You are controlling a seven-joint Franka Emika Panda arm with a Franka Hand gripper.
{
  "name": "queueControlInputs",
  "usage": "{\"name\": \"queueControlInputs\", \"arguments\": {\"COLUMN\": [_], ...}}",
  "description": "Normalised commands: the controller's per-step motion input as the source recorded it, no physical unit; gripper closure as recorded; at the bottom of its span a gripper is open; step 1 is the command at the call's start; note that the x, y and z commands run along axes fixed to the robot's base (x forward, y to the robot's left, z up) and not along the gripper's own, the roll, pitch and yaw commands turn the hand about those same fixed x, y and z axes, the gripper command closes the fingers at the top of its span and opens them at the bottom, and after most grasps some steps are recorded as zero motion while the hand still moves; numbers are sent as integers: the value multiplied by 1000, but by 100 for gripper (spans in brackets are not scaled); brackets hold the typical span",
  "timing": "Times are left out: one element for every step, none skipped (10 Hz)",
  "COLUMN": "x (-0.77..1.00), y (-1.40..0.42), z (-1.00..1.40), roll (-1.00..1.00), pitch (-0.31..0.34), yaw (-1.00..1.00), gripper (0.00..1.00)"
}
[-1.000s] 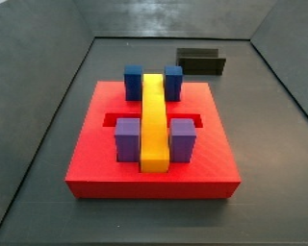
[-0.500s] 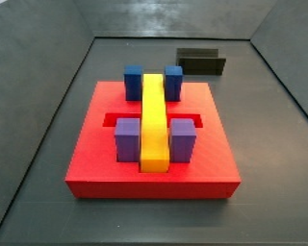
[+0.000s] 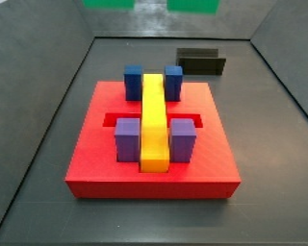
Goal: Pick up the green object. Move up. Place the green object on the fixture. Regrasp the green object. Move to above the board. Insert the green object.
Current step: Insert the green object.
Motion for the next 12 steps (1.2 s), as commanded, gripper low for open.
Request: {"name": "queueControlInputs", "arguments": {"x": [0,0,-154,-246,-174,-31,0,114,271,169,194,80], "y": [0,0,-86,-117,-291,-297,-360,-414,-280,-109,26,0], "z": [-280,-280,-517,-709,-889,-820,-780,-520,-351,-451,-374,-217], "roll": [-350,-351,-210,-110,0,0,0,183,384,399,134,39], "pitch": [-270,-251,-214,-190,-183,-214,-230,-94,54,91,1,3], "yaw": [0,0,0,0,0,0,9,74,0,0,180,63], "gripper": [100,100,100,100,100,100,100,100,100,100,100,100]}}
